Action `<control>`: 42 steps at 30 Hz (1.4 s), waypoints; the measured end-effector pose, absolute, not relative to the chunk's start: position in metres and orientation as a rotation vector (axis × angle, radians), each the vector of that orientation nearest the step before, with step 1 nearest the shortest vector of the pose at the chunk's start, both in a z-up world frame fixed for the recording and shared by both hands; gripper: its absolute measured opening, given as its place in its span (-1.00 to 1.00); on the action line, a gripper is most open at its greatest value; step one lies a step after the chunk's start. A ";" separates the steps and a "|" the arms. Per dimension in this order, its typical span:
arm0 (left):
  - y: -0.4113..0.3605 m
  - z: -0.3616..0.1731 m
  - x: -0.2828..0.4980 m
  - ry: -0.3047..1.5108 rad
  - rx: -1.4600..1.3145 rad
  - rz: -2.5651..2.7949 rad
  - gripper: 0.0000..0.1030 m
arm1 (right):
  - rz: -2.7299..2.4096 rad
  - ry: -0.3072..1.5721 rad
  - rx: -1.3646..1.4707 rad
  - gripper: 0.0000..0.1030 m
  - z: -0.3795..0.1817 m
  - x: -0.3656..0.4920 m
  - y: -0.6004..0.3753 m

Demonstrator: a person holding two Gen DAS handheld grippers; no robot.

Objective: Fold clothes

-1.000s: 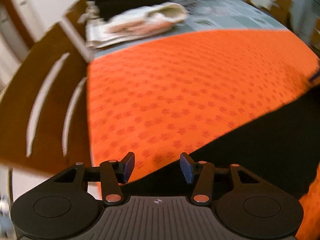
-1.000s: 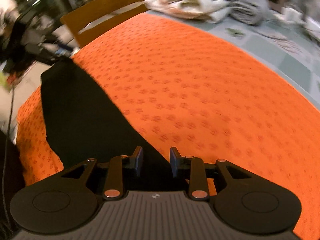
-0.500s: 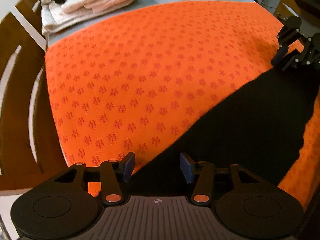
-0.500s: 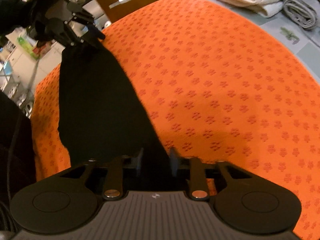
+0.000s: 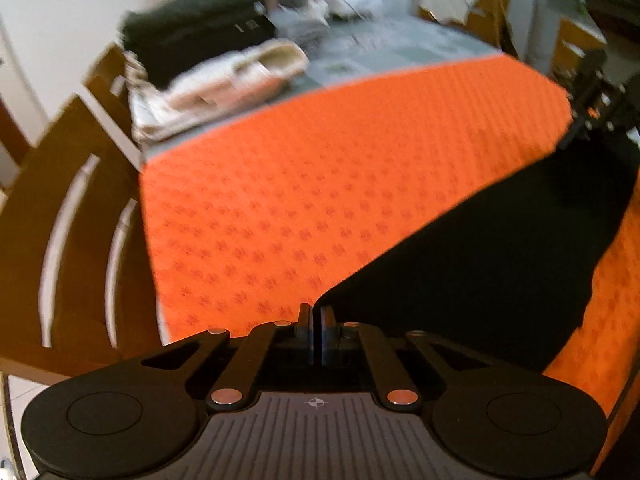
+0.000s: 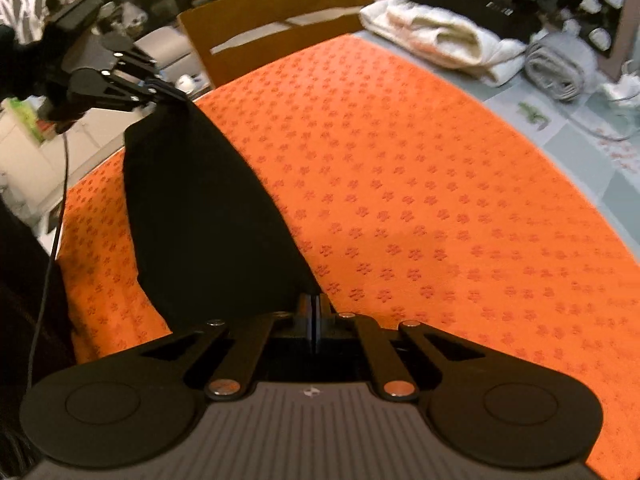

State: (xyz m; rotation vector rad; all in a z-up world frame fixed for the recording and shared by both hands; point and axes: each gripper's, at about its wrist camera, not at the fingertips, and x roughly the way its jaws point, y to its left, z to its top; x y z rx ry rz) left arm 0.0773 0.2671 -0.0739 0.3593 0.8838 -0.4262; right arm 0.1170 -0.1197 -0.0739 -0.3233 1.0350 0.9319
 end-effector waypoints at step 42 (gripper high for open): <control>0.254 -0.067 0.254 0.777 0.217 -0.168 -0.43 | 0.491 0.829 -0.362 -0.46 -0.072 0.297 -0.128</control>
